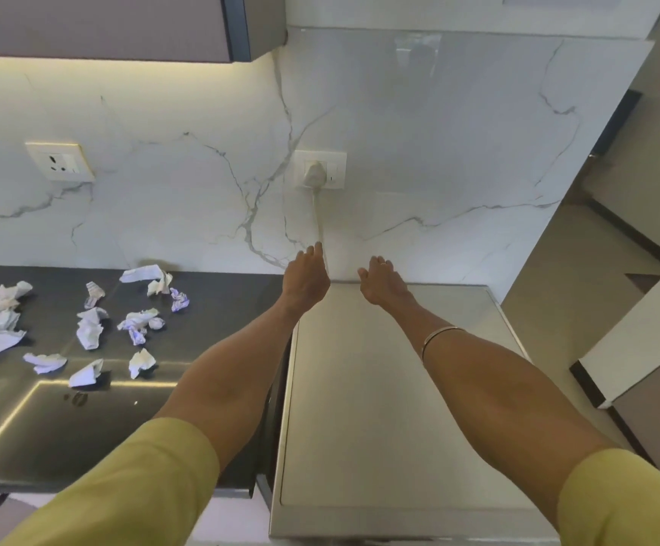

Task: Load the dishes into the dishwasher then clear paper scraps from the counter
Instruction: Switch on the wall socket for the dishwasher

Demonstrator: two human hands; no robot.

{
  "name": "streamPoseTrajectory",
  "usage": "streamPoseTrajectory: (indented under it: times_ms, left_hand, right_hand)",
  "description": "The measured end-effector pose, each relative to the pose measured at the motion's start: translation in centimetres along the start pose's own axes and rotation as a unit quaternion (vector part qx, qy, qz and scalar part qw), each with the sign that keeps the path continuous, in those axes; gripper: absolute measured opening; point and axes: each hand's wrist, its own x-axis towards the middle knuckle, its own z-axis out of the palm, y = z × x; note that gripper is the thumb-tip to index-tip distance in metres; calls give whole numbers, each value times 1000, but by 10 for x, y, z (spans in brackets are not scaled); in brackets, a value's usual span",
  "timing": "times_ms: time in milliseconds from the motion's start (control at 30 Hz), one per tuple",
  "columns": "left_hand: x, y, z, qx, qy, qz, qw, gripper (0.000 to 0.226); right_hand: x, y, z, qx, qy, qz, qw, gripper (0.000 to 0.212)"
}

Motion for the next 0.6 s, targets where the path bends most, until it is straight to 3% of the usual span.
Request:
streamPoseTrajectory:
  times_ms: [133, 600]
  left_hand:
    - [40, 12, -4, -14, 12, -16, 1000, 67]
    - [146, 30, 14, 58, 14, -16, 998, 88]
  right_hand:
    - [37, 11, -15, -2, 19, -4, 1000, 44]
    - [125, 28, -46, 50, 81, -56, 994, 43]
